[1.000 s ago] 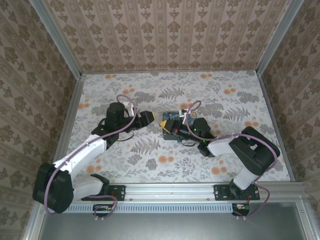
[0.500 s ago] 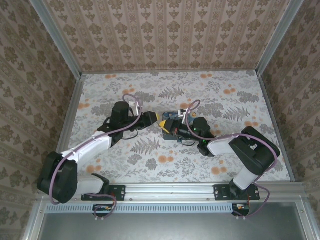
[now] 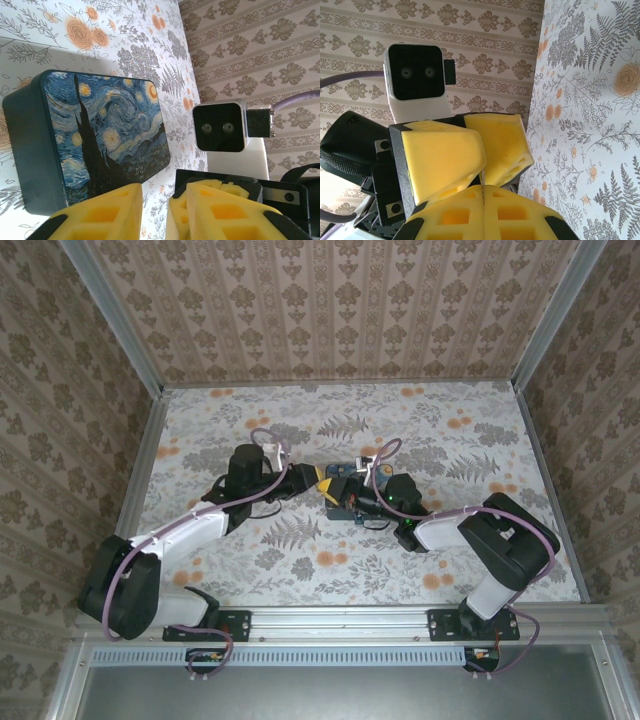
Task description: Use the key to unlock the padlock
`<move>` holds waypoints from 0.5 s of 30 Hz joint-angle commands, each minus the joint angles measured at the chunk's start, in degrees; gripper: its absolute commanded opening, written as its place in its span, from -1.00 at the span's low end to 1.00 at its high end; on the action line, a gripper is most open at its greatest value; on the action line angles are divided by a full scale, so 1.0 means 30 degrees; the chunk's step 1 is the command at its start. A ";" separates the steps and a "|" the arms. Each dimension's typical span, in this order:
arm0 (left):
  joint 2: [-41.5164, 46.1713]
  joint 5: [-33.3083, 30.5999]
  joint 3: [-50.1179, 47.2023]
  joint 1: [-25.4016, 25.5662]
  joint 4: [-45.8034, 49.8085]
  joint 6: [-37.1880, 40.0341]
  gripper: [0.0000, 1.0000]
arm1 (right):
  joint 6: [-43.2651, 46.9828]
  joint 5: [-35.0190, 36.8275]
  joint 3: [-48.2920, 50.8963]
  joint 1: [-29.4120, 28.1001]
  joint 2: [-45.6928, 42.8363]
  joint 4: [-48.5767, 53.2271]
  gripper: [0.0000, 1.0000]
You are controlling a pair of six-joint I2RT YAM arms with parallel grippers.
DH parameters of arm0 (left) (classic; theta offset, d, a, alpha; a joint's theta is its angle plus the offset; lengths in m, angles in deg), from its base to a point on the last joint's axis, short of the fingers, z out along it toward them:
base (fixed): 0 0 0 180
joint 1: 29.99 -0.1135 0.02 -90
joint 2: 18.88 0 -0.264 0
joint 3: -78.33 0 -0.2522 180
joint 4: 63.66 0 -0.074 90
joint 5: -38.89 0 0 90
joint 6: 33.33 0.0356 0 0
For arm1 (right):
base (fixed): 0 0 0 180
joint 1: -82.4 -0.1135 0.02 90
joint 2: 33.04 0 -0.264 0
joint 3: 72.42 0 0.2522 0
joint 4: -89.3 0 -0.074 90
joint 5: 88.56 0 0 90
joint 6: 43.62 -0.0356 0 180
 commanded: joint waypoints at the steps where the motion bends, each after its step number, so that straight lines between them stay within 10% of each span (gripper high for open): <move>1: -0.0041 0.0057 -0.0201 0.0122 -0.0812 -0.0252 -0.45 | -0.0086 0.0075 -0.0300 0.0100 0.0221 -0.0887 -1.00; 15: 0.0193 -0.0103 -0.0640 0.0241 -0.1047 -0.0446 -0.64 | -0.0407 0.0429 0.0007 0.0246 0.0712 -0.1601 -1.00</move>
